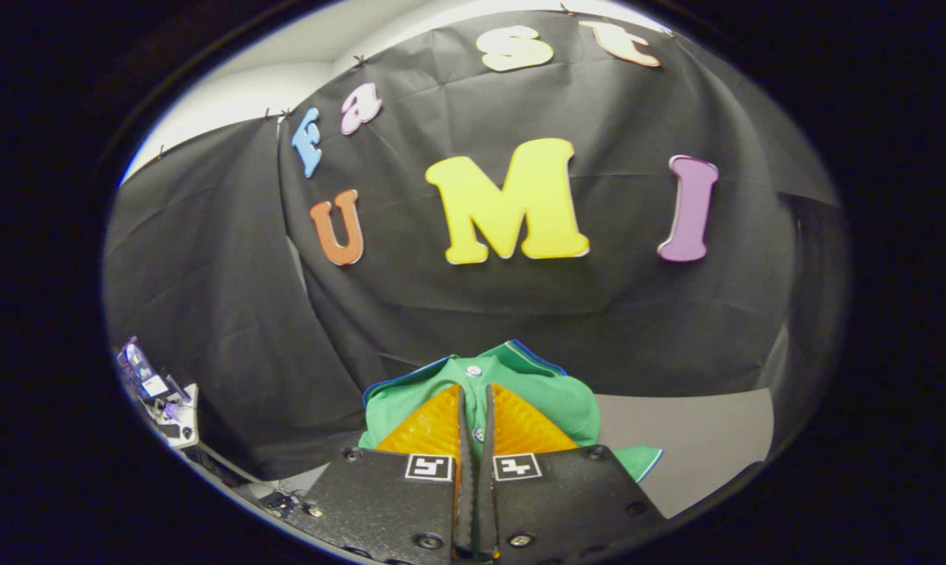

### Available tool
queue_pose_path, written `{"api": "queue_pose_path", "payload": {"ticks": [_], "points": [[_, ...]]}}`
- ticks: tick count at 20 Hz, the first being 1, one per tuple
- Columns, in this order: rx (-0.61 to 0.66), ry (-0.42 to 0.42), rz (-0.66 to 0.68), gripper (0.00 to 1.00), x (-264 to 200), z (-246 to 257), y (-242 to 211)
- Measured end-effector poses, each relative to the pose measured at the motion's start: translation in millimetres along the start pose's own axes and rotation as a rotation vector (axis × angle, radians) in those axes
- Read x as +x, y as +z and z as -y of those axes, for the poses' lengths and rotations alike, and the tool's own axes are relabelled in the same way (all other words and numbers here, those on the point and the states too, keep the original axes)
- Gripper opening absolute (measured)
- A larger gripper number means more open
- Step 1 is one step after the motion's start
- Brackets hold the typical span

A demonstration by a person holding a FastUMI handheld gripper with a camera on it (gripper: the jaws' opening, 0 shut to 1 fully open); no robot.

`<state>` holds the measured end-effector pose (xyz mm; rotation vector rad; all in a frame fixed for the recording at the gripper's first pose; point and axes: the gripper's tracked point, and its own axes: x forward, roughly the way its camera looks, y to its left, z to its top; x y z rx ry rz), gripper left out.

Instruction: Put the clothes into the washing machine and then close the washing machine lid.

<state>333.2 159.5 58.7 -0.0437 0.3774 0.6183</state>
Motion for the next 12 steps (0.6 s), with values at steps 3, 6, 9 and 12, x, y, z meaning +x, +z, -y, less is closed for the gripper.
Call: {"api": "queue_pose_path", "payload": {"ticks": [3, 6, 9, 12], "points": [[0.007, 0.056, -0.020, 0.06, 20, -33, -4], [0.034, 0.093, -0.037, 0.06, 44, -58, -9], [0.045, 0.128, -0.056, 0.06, 67, -82, -16], [0.044, 0.168, -0.072, 0.06, 85, -106, -20]]}}
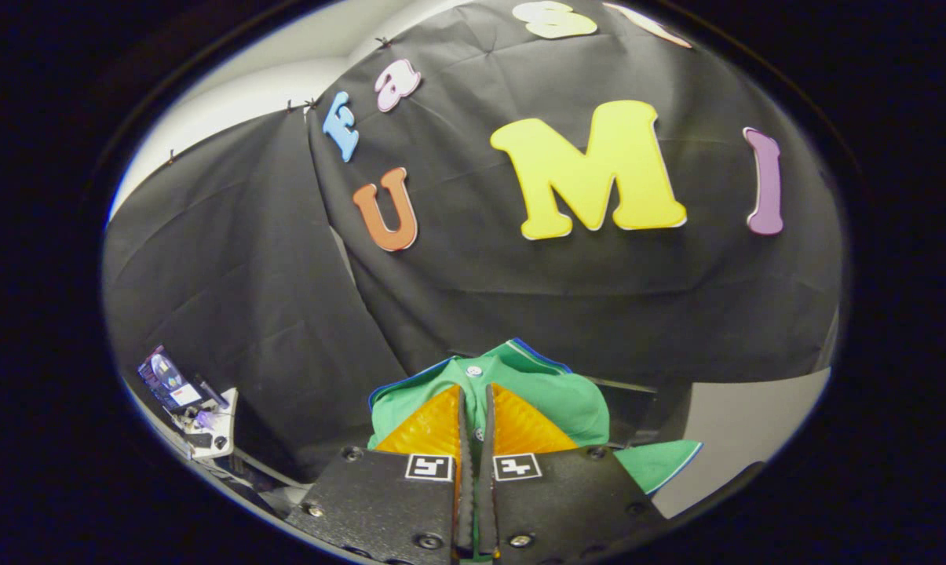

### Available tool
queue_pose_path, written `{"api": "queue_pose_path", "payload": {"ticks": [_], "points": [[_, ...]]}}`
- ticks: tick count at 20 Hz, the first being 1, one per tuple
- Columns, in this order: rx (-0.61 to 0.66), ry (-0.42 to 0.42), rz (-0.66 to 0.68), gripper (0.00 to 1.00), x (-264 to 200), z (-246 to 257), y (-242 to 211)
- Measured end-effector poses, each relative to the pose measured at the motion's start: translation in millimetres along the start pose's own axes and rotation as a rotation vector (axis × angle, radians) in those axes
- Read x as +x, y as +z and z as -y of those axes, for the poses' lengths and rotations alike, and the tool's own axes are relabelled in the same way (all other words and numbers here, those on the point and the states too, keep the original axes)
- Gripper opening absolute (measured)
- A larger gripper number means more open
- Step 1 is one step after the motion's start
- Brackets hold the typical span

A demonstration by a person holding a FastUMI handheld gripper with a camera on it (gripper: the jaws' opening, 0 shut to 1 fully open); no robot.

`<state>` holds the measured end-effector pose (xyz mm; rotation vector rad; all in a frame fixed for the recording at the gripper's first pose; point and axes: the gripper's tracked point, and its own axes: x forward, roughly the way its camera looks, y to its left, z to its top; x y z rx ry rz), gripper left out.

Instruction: Put the clothes into the washing machine and then close the washing machine lid.

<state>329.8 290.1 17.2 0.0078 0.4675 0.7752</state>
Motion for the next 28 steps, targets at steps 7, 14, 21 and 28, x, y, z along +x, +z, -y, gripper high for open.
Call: {"api": "queue_pose_path", "payload": {"ticks": [7, 14, 21, 28], "points": [[0.007, 0.051, -0.048, 0.06, 44, -27, -15], [0.030, -0.010, -0.133, 0.06, 89, -7, -72], [0.133, -0.070, -0.232, 0.06, 130, 30, -130], [0.174, -0.137, -0.261, 0.06, 158, 53, -164]]}}
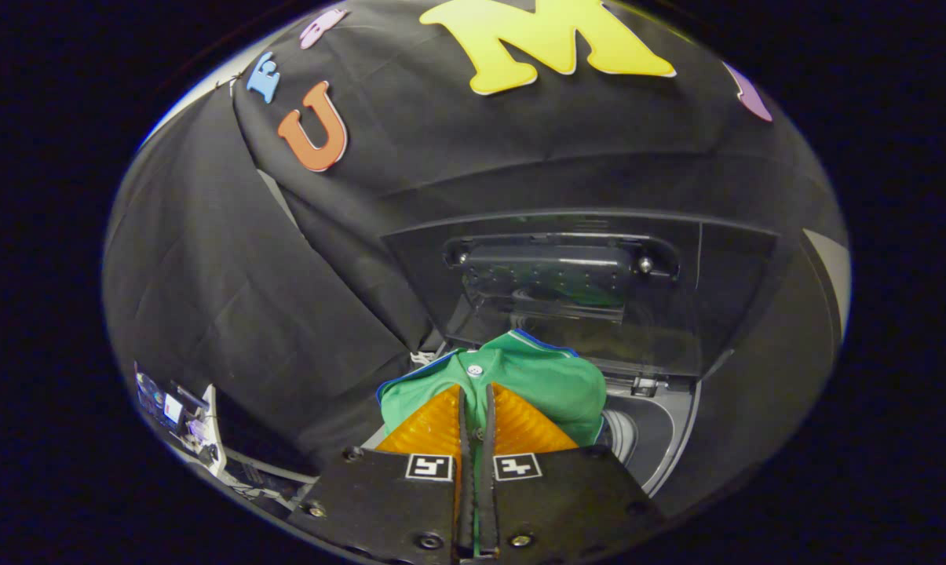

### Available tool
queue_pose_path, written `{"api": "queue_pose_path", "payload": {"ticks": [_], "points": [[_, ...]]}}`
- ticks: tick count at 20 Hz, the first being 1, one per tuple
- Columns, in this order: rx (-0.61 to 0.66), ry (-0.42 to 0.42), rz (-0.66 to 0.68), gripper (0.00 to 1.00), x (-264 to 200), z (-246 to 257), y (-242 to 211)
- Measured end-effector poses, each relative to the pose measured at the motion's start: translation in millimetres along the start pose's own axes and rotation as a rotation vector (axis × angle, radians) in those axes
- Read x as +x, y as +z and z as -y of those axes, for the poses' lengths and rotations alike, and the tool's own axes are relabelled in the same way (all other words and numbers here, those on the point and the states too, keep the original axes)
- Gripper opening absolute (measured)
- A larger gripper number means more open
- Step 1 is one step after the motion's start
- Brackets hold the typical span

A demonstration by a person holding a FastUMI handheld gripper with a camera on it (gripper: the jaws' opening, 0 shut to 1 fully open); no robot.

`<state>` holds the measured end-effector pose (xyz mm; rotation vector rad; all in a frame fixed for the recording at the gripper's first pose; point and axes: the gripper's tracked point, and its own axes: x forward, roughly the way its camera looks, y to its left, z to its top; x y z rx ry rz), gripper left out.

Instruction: Put the clothes into the washing machine and then close the washing machine lid.

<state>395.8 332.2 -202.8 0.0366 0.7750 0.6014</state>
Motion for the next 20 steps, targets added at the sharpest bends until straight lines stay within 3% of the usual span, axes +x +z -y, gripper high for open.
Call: {"api": "queue_pose_path", "payload": {"ticks": [20], "points": [[0.075, -0.093, -0.073, 0.06, 77, 33, -40]]}}
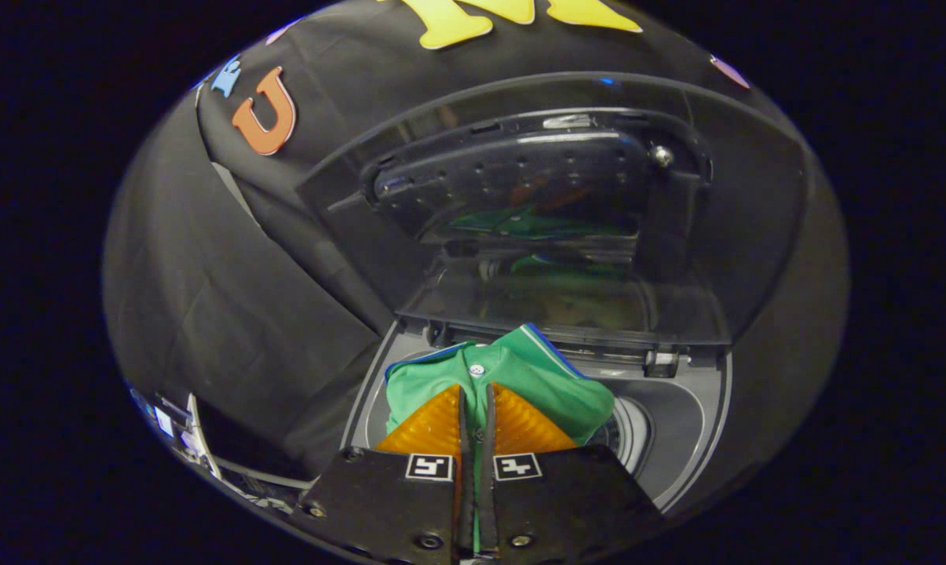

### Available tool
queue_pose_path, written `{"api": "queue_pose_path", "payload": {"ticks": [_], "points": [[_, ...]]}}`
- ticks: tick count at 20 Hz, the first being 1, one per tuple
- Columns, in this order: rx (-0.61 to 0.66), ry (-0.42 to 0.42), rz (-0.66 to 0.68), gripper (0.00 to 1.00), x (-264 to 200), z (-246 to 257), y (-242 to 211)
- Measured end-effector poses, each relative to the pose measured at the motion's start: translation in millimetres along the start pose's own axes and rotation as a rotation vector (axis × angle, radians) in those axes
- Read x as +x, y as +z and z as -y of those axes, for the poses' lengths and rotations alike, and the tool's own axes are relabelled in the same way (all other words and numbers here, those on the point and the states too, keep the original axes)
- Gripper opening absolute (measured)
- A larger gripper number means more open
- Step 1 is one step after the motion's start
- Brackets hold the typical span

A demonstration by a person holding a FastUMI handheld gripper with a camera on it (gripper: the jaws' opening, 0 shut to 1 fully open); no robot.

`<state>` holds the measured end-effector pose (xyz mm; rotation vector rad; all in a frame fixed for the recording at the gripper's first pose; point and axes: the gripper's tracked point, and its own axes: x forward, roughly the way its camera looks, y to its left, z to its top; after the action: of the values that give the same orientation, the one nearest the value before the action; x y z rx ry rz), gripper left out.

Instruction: Put the clothes into the washing machine and then close the washing machine lid.

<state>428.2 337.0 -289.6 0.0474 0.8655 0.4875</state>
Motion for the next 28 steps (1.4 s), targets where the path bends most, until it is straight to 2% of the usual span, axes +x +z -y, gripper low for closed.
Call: {"api": "queue_pose_path", "payload": {"ticks": [13, 17, 18, 19, 23, 28], "points": [[0.018, -0.050, -0.071, 0.06, 28, 17, -28], [0.027, -0.075, -0.085, 0.06, 34, 23, -36], [0.033, -0.104, -0.098, 0.06, 36, 28, -37], [0.038, -0.132, -0.126, 0.11, 36, 33, -39], [0.017, -0.175, -0.130, 0.99, 34, 41, -40], [-0.046, -0.167, -0.095, 0.96, 23, 30, -33]]}}
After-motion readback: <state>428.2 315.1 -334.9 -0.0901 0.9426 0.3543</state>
